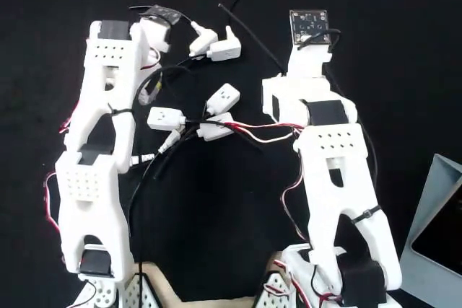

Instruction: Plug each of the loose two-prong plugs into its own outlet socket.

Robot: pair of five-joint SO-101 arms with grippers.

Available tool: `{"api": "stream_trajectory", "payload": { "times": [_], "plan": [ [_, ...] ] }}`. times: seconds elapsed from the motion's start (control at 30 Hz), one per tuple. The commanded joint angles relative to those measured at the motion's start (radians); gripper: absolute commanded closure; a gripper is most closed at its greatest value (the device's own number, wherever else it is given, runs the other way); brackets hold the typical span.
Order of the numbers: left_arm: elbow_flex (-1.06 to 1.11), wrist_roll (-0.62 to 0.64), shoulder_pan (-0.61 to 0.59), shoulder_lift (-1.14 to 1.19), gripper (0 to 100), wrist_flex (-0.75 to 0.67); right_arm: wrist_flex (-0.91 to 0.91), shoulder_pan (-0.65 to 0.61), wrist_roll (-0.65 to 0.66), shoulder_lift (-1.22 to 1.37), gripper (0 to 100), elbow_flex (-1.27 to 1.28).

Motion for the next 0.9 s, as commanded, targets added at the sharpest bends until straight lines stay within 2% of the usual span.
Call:
{"api": "stream_trajectory", "payload": {
  "times": [0.0,0.07,0.27,0.43,0.67,0.87],
  "plan": [
    [-0.031,-0.058,0.012,-0.015,76,0.008,-0.018,0.008,0.012,-0.022,98.7,-0.016],
    [-0.028,-0.132,0.012,-0.015,70,0.008,-0.018,0.008,0.012,-0.022,98.7,-0.016],
    [-0.036,-0.482,0.012,-0.009,71,0.003,-0.018,0.008,0.012,-0.022,98.7,-0.016],
    [-0.013,-0.7,0.004,0.003,71,-0.023,-0.018,0.008,0.012,-0.022,98.7,-0.016],
    [0.001,-0.812,0.019,0.087,71,-0.051,-0.018,0.008,0.012,-0.022,98.7,-0.018],
    [-0.018,-0.813,0.035,0.16,71,-0.117,-0.018,0.008,0.014,-0.022,98.7,-0.018]
  ]
}}
